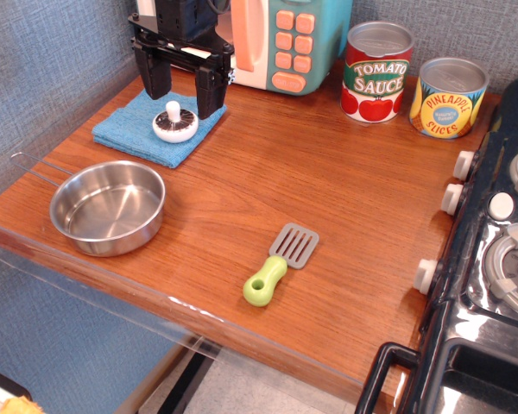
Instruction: Move the pot to the front of the cans
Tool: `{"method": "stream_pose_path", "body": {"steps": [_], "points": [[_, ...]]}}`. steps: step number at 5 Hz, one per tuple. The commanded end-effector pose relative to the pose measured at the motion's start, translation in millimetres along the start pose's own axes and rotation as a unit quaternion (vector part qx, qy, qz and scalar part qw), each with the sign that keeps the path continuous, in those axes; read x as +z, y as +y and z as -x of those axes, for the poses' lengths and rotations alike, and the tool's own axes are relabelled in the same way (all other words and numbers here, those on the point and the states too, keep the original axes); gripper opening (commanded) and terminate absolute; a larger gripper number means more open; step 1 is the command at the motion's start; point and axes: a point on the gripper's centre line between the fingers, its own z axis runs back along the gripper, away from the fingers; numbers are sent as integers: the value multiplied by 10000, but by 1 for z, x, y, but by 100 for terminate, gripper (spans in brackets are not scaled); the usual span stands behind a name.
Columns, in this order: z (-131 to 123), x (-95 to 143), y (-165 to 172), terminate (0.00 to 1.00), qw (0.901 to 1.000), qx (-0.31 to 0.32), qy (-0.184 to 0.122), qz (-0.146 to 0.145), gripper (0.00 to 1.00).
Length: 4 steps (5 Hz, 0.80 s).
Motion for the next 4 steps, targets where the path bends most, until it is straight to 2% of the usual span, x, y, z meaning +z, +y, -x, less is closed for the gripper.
{"method": "stream_pose_path", "body": {"steps": [1,3,4], "points": [[0,0,0,0,10000,0,0,0,100],[42,-4,-5,0,9992,-369,109,-69,100],[73,-3,-1,0,9985,-533,124,-101,100]]}}
